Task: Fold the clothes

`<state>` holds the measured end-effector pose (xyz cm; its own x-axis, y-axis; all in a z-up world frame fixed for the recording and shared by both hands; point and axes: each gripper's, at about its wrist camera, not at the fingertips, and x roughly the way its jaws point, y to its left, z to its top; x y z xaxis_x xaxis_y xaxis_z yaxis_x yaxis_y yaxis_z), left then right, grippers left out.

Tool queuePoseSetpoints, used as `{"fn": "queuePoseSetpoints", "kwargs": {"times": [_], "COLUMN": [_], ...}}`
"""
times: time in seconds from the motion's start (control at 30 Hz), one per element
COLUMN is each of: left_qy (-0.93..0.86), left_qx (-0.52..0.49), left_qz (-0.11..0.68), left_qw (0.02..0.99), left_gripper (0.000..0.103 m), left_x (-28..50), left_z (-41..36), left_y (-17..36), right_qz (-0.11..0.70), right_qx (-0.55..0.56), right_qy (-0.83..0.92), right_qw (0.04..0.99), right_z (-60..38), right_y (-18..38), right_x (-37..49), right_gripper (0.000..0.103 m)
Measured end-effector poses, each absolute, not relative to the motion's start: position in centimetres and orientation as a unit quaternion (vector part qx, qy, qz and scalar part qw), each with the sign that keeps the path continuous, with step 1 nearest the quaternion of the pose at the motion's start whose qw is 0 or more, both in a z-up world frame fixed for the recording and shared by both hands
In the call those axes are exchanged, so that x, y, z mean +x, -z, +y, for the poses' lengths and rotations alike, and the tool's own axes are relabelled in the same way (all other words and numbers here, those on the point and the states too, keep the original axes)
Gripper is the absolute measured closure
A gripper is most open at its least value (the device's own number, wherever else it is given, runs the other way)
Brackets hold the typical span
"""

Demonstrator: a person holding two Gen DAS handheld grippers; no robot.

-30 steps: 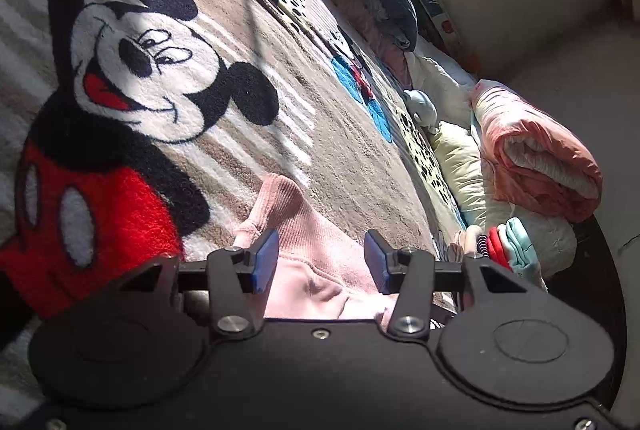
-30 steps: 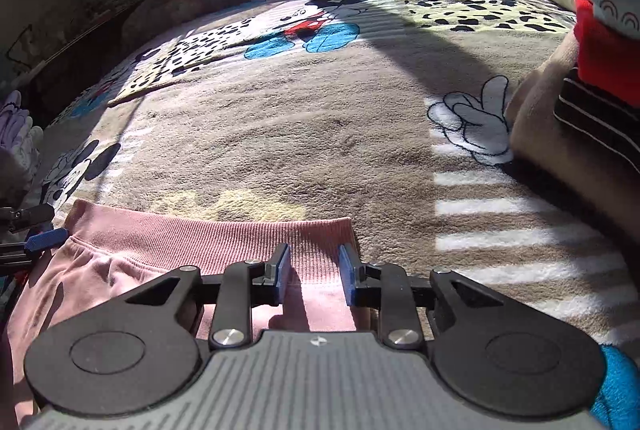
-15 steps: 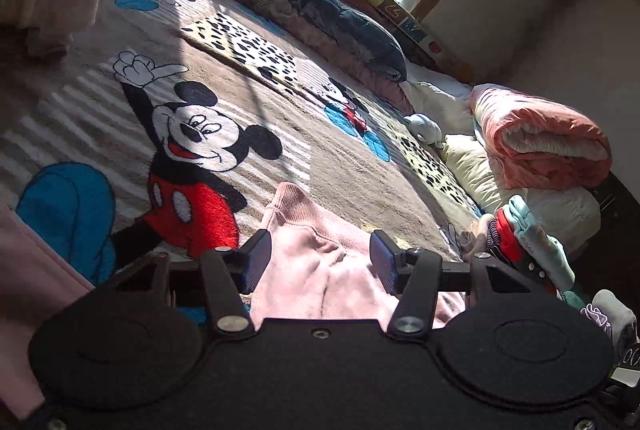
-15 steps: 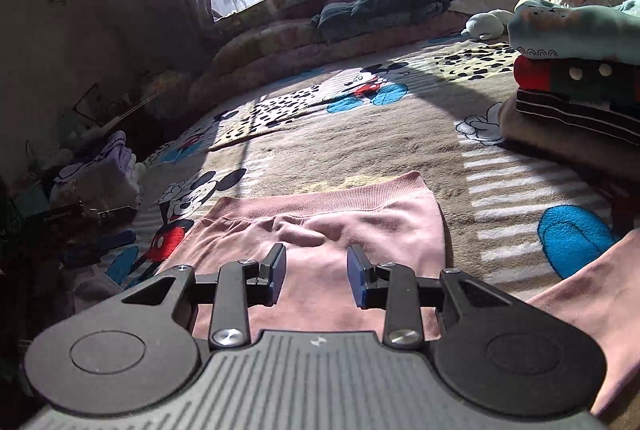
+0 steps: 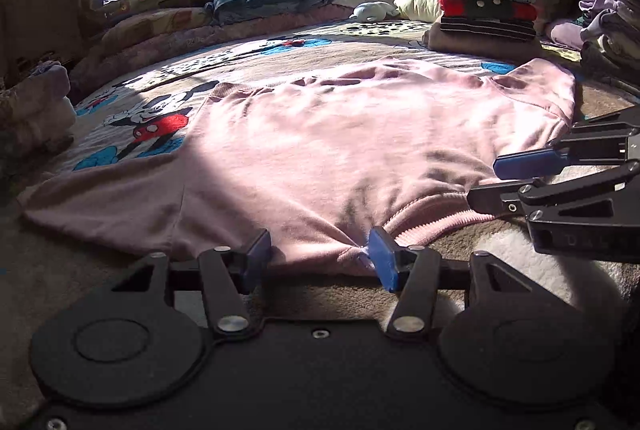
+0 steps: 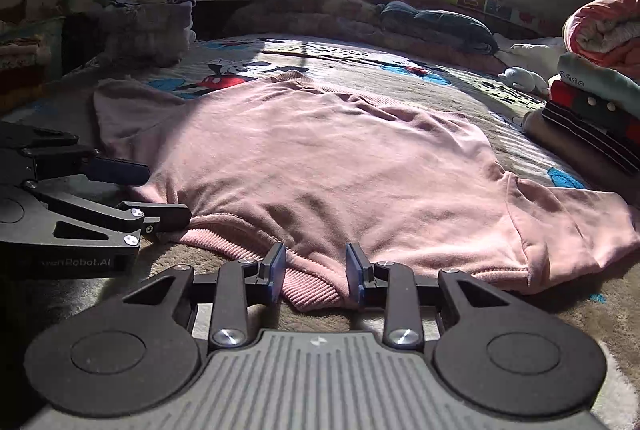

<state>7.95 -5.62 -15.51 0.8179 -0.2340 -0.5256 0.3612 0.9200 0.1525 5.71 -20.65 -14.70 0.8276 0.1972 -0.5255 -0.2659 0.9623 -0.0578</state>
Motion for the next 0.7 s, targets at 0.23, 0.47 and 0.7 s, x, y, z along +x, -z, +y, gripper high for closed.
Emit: {"fn": "queuePoseSetpoints", "kwargs": {"times": [0.23, 0.47, 0.7], "left_qy": [0.157, 0.124, 0.135], "left_qx": [0.154, 0.142, 0.075], "left_qz": [0.235, 0.184, 0.183], "left_qw": [0.947, 0.965, 0.971], "left_gripper": [0.05, 0.05, 0.05], "left_x": [5.6, 4.1, 5.5], "left_z": [-5.9, -4.9, -5.4], "left_y": [15.7, 14.3, 13.3], "right_qz": [0.282, 0.285, 0.29], "right_qx": [-0.044, 0.029, 0.155], "right_qy": [-0.126, -0.113, -0.079], "right_qw": [0.95, 0.951, 0.941], "right_z": [-21.7, -23.7, -27.1], "right_y": [15.3, 15.2, 15.4], "right_x": [3.5, 0.3, -0.2], "right_gripper": [0.067, 0.063, 0.062]}}
